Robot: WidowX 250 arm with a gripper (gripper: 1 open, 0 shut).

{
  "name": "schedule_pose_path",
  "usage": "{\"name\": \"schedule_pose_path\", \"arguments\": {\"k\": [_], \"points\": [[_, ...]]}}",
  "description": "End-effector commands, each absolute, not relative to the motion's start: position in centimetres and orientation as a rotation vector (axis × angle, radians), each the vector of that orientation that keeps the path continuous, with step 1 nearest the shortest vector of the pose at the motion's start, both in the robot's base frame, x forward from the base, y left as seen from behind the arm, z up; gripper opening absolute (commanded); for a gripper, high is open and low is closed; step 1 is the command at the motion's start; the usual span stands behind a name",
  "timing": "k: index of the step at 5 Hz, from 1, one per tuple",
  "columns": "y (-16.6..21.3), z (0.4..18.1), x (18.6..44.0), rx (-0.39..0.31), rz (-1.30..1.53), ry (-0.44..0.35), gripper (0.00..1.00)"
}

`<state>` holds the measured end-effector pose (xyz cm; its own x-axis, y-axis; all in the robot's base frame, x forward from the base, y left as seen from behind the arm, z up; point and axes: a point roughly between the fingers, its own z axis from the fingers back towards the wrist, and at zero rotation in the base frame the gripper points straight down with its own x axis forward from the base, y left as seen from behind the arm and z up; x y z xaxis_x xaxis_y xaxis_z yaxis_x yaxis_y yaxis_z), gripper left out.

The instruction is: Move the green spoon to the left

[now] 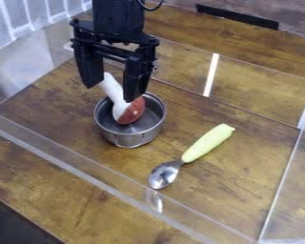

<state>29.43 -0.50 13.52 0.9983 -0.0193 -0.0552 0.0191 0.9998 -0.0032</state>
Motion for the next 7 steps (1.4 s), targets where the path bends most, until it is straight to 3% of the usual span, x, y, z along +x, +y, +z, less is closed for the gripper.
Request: {"name": "schedule_pose_path", "arguments": {"k": [1, 5, 7], "points": [[-0.7, 12.2, 29.9, -0.01, 0.02, 0.084, 1.0], [-10.6, 9.0, 32.5, -0.003, -0.225, 0.022, 1.0], [-11.3, 7.3, 35.0, 0.018, -0.268, 0.021, 1.0]]}}
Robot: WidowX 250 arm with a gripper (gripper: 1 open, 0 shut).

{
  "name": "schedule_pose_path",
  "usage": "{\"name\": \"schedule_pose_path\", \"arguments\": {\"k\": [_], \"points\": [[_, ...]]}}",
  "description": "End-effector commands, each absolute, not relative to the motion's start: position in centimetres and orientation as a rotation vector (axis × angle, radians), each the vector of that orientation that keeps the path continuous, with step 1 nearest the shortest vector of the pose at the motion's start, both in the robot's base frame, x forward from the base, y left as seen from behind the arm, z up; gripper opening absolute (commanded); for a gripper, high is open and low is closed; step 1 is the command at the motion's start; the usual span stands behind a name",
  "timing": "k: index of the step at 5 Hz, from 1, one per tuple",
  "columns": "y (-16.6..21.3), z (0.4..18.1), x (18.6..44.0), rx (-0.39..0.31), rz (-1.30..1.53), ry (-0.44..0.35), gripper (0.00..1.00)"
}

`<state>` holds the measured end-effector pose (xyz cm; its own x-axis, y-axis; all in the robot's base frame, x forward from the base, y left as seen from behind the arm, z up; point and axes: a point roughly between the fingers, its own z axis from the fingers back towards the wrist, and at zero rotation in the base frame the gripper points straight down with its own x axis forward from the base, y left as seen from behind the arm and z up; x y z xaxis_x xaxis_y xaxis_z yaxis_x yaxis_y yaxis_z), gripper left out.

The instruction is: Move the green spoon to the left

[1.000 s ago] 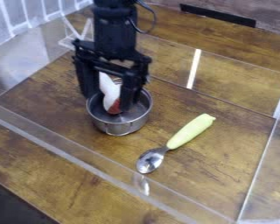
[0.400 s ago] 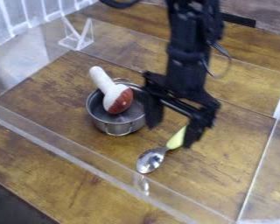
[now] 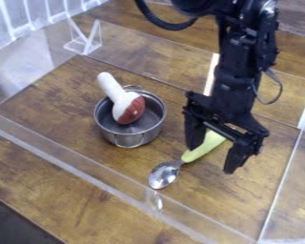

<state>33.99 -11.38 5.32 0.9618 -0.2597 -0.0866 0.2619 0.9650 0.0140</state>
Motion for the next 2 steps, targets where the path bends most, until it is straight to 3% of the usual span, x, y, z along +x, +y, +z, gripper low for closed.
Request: {"name": "schedule_pose_path", "arguments": {"k": [1, 2], "points": [[-10.46, 7.3, 35.68, 0.023, -0.268, 0.019, 1.0], [-10.61, 7.11, 35.94, 0.025, -0.253, 0.02, 1.0]]}}
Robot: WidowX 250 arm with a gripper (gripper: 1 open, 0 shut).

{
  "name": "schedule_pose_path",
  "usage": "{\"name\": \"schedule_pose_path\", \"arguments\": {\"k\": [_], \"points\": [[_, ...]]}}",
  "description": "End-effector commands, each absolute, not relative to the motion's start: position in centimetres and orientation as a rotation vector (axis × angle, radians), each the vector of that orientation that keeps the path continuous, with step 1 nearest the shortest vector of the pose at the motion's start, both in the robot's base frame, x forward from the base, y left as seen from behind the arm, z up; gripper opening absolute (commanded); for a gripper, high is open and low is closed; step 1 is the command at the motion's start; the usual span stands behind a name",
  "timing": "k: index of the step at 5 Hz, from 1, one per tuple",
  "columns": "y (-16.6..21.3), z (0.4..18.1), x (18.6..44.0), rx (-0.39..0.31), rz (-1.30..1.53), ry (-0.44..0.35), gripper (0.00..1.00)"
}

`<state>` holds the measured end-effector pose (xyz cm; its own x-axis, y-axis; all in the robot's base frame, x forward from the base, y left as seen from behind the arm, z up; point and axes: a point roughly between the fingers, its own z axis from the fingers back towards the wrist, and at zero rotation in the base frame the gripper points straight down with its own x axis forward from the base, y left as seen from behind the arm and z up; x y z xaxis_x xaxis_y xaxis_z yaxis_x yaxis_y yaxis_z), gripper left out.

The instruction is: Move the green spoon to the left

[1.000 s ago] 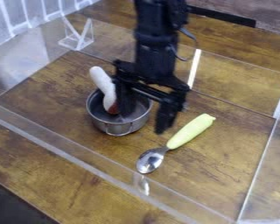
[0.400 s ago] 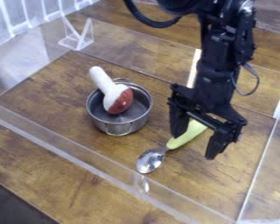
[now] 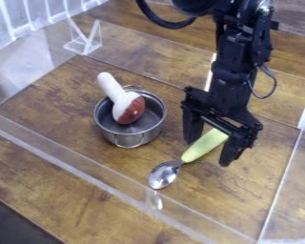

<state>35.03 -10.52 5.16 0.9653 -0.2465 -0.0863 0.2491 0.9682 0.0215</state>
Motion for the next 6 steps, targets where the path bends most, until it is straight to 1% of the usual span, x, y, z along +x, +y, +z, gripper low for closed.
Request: {"name": "schedule_pose_path", "arguments": {"k": [1, 4, 6], "points": [[-11.1, 6.8, 36.1, 0.019, -0.238, 0.023, 1.0], [-10.9, 7.1, 36.0, 0.007, -0.182, 0.023, 1.0], [-10.1, 5.6, 36.2, 0.005, -0.137, 0.028, 1.0]]}}
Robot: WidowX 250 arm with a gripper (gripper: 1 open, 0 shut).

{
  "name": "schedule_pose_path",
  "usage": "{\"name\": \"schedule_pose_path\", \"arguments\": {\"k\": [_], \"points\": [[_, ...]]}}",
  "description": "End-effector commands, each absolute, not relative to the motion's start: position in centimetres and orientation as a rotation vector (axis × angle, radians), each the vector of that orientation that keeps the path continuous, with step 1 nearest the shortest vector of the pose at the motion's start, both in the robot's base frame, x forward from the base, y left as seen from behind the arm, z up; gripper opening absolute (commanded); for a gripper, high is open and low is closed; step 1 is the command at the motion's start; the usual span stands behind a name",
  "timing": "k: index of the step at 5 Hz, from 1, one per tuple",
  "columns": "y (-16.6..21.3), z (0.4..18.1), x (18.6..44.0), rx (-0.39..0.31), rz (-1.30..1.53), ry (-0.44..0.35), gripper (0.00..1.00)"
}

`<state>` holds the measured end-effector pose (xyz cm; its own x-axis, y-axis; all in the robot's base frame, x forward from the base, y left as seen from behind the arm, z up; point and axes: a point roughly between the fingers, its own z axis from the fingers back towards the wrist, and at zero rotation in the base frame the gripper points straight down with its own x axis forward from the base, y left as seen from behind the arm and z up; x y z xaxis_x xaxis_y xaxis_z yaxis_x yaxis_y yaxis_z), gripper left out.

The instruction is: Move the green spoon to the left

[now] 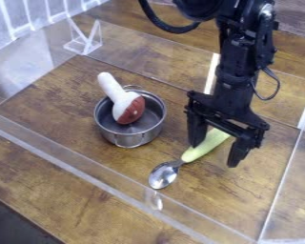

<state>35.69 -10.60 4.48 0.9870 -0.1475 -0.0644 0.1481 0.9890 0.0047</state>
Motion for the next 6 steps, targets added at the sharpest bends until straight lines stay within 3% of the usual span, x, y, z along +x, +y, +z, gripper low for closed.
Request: {"name": "schedule_pose_path", "arguments": {"k": [1, 2, 5, 6], "points": [[-10.7, 5.5, 35.7, 0.007, -0.254, 0.035, 1.0], [-11.4, 5.4, 35.2, 0.01, -0.351, 0.04, 1.0], [-10.0, 2.3, 37.1, -0.003, -0.352, 0.041, 1.0], [-10.1, 2.8, 37.5, -0.004, -0.374, 0.037, 0.0]]}}
